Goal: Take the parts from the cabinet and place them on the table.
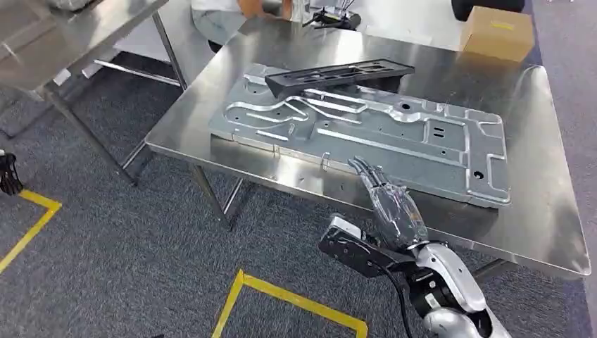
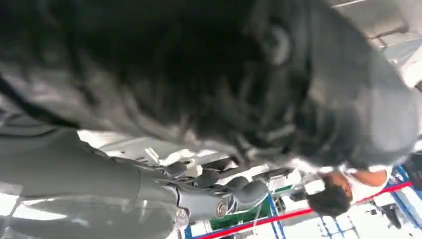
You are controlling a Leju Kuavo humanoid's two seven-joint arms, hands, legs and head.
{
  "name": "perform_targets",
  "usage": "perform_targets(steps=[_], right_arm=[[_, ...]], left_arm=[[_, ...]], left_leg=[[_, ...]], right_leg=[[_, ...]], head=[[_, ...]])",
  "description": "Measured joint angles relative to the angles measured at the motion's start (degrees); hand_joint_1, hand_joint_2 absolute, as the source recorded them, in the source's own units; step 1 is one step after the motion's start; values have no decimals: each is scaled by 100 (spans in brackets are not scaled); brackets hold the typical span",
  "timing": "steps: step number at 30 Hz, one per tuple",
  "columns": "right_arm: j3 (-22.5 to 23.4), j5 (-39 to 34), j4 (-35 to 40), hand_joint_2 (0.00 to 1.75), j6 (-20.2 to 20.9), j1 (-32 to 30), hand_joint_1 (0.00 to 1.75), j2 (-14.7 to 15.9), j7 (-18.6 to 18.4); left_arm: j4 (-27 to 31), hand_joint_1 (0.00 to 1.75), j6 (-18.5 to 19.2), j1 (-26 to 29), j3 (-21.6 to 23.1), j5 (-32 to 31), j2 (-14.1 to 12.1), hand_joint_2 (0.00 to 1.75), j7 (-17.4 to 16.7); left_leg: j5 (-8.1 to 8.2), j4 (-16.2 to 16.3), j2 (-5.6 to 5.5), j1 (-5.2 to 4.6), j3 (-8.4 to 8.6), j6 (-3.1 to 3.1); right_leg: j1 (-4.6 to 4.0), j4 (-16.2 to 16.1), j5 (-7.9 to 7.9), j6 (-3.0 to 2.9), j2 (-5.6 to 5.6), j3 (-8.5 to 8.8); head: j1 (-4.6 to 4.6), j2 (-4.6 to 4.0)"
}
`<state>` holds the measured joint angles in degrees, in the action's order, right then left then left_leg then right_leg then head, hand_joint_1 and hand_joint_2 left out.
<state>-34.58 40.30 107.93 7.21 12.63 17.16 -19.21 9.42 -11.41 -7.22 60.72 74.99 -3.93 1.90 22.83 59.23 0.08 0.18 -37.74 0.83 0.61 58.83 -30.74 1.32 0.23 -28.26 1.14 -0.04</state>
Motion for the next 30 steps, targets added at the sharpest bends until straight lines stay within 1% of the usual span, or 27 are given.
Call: perform_targets(steps=[1,2,3,4,6,7,8,9,10,11,12,13,14,15,17,18,19,20,21,22,23,24,25,27,28,29,30], right_arm=[[0,-11,0,175,-20,-18,0,0,4],[-2,-17,0,175,-26,-48,0,0,4],[-2,-17,0,175,-35,-75,0,-9,-2],[-2,-17,0,175,-46,-92,0,-9,-7],[-2,-41,-9,175,-122,-151,0,-20,-50],[-2,-57,-20,175,-164,-198,0,-28,-52],[-2,-66,-44,175,-197,-246,0,-42,-61],[-4,-63,-83,175,-243,-293,0,-57,-68],[-7,-46,-129,175,-273,-333,0,-72,-81],[-9,-35,-183,175,-317,-367,0,-85,-100],[-9,-35,-245,175,-373,-410,0,-103,-107],[-9,-48,-310,175,-426,-441,0,-120,-107],[-9,-66,-363,175,-475,-499,0,-129,-100],[-11,-74,-420,175,-501,-513,0,-129,-96],[-11,-103,-529,175,-525,-523,0,-136,-90],[-13,-109,-564,175,-533,-526,0,-142,-83],[-13,-116,-612,175,-540,-524,0,-142,-83],[-13,-129,-649,175,-544,-543,0,-144,-96],[-15,-164,-682,175,-549,-565,0,-149,-107],[-13,-173,-732,175,-566,-596,0,-144,-157],[-13,-162,-803,175,-612,-639,0,-144,-225],[-11,-63,-916,175,-687,-701,0,-142,-357],[9,24,-1018,175,-750,-774,0,-140,-446],[129,66,-1292,175,-901,-957,0,-140,-476],[238,20,-1477,175,-994,-1051,0,-140,-453],[345,-41,-1665,175,-1088,-1132,0,-140,-392],[466,-83,-1874,175,-1216,-1243,0,-140,-266]], left_arm=[[-4,0,-4,-3,0,9,2,175,-2],[-7,0,-9,0,0,15,7,175,-4],[-22,0,-39,12,0,24,9,175,-7],[-24,0,-70,11,0,29,22,175,-4],[-26,0,-129,6,0,52,37,175,-4],[-31,0,-153,3,0,61,39,175,-4],[-35,0,-170,2,0,61,39,175,0],[-37,0,-179,4,0,66,39,175,0],[-37,0,-188,5,0,68,42,175,0],[-39,0,-192,5,0,72,46,175,2],[-39,0,-195,0,0,77,46,175,6],[-39,0,-195,-20,2,81,48,175,15],[-39,0,-195,-51,2,83,50,175,17],[-44,0,-203,-65,2,85,52,175,28],[-48,0,-203,-57,7,90,52,175,31],[-52,0,-205,-43,11,92,52,175,31],[-57,0,-205,-34,13,98,74,175,31],[-59,0,-205,-37,13,107,81,175,28],[-63,0,-205,-41,13,127,81,175,26],[-66,0,-210,-51,13,138,87,175,26],[-68,0,-210,-52,13,147,92,175,28],[-70,0,-210,-51,13,186,96,175,33],[-72,0,-219,-46,15,203,98,175,37],[-76,0,-238,-37,17,265,114,175,39],[-79,0,-247,-36,20,269,124,175,37],[-79,0,-245,-35,20,282,146,175,33],[-81,0,-243,-35,20,282,146,175,17]], left_leg=[[-45,0,-23,-3,-10,-38],[-106,-20,-35,0,-22,-72],[-100,-11,-58,12,-66,-96],[108,106,-45,39,-124,-134],[755,732,-36,58,-317,-206],[1019,1145,-35,64,-415,-238],[1131,1473,-35,67,-462,-266],[1047,1613,-35,72,-423,-282],[837,1529,-30,78,-278,-290],[599,1256,-13,78,-34,-281],[458,852,47,78,280,-261],[515,380,263,66,639,-236],[727,-90,456,-19,929,-211],[745,-176,401,-40,930,-104],[683,-184,262,-68,798,-8],[612,-242,203,-46,774,51],[538,-273,165,-7,786,88],[470,-277,108,-7,726,137],[406,-269,70,-8,650,192],[354,-264,17,-19,571,221],[291,-253,-78,-33,481,222],[240,-231,-165,-33,392,219],[195,-210,-249,-33,311,209],[102,-185,-422,-28,173,179],[58,-163,-509,-22,111,154],[27,-134,-570,-34,28,114],[-43,-126,-647,-21,-2,88]], right_leg=[[-10,-14,19,-31,-4,-23],[-24,-8,64,-79,-32,-53],[51,-52,136,-150,-83,-94],[47,-50,187,-191,-134,-134],[44,-49,285,-275,-200,-257],[41,-46,340,-274,-234,-334],[39,-39,392,-275,-280,-416],[36,-24,443,-271,-329,-504],[37,-1,489,-265,-383,-593],[37,20,529,-253,-440,-675],[37,35,563,-232,-489,-736],[24,54,597,-209,-537,-752],[-1,54,621,-177,-608,-775],[-1,44,658,-137,-695,-766],[13,-1,737,-69,-837,-750],[0,-5,767,-25,-894,-749],[46,65,634,23,-661,-776],[43,250,336,45,-323,-844],[43,584,9,50,-125,-933],[39,998,-279,52,-51,-1038],[31,1428,-476,50,-22,-1133],[29,1635,-489,45,-21,-1140],[28,1568,-368,36,-21,-1028],[35,806,4,-4,44,-493],[36,294,100,-42,216,-153],[34,-105,-9,-95,506,51],[48,-155,12,-86,480,58]], head=[[-24,0],[-18,0],[-26,0],[-18,0],[15,0],[11,0],[15,0],[17,0],[17,0],[19,0],[21,0],[19,0],[30,0],[19,0],[59,0],[39,0],[46,0],[46,0],[26,0],[24,0],[28,0],[28,0],[28,0],[28,0],[28,0],[30,0],[55,2]])
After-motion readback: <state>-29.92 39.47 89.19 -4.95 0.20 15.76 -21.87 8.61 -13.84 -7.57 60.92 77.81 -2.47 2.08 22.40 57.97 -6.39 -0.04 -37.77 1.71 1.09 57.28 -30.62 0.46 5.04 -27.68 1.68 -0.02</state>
